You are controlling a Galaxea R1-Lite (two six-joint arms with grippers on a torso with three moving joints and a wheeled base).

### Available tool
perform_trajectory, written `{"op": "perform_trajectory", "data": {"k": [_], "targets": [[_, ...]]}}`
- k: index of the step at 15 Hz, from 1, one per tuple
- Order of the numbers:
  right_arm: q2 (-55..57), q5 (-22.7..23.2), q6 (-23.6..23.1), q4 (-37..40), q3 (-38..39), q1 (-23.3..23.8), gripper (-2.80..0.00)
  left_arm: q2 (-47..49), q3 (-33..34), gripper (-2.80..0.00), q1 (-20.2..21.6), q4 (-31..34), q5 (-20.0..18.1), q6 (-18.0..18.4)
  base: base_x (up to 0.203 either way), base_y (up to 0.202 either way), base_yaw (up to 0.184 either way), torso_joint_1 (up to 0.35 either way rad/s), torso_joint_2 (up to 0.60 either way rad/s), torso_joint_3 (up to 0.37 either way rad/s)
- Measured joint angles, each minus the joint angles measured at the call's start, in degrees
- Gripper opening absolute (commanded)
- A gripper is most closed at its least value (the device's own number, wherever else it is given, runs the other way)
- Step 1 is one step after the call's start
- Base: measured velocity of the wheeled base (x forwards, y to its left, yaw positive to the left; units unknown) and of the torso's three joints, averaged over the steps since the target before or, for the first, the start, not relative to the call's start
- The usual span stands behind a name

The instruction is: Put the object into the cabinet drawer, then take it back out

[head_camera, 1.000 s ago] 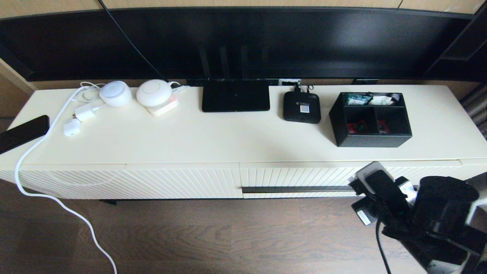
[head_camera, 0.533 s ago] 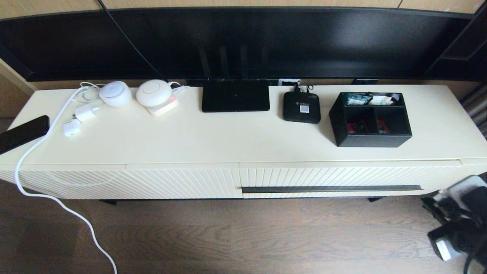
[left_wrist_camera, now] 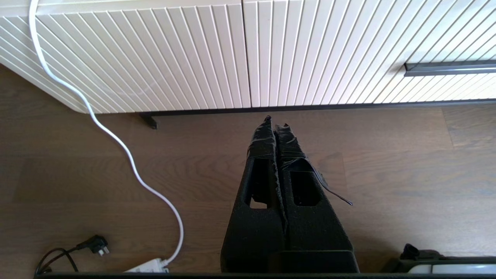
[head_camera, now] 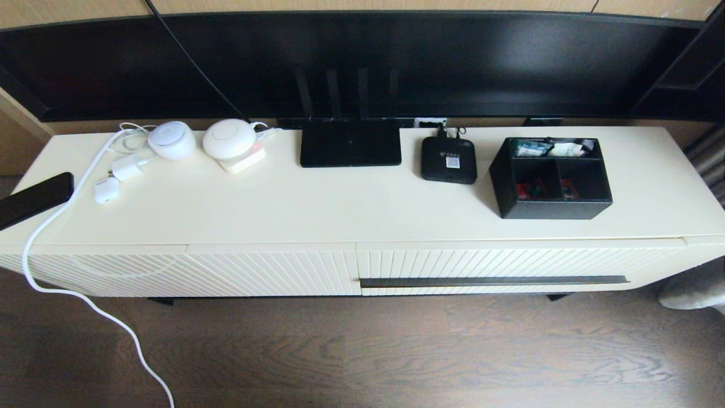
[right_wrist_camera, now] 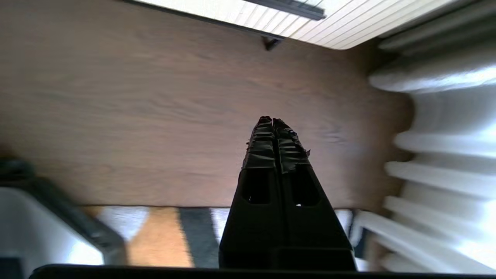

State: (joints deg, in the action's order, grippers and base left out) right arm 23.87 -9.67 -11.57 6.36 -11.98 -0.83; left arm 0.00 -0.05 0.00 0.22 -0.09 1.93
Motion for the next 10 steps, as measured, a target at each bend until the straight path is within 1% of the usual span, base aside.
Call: {"op": "perform_trajectory", "data": {"k": [2,4,7,8,10], "targets": [[-6.9,2.4,3.1,3.7,1.0,1.5,-2.8,0.0,0.0,-2.8,0.0,0.0,0.0,0.0,0.0,0.0,0.0,0.0,0.0,0.0],[-12.5,3.0,5.9,5.7,1.5,1.7,-2.8,0.0,0.0,-2.8,0.0,0.0,0.0,0.0,0.0,0.0,0.0,0.0,0.0,0.0],[-19.2,4.6,5.4,8.3,2.4,1.4,-2.8,0.0,0.0,-2.8,0.0,0.0,0.0,0.0,0.0,0.0,0.0,0.0,0.0,0.0],[-20.8,5.9,5.4,8.7,3.1,1.4,-2.8,0.0,0.0,-2.8,0.0,0.0,0.0,0.0,0.0,0.0,0.0,0.0,0.0,0.0],[-22.7,6.7,5.6,10.3,3.8,1.4,-2.8,0.0,0.0,-2.8,0.0,0.0,0.0,0.0,0.0,0.0,0.0,0.0,0.0,0.0]]}}
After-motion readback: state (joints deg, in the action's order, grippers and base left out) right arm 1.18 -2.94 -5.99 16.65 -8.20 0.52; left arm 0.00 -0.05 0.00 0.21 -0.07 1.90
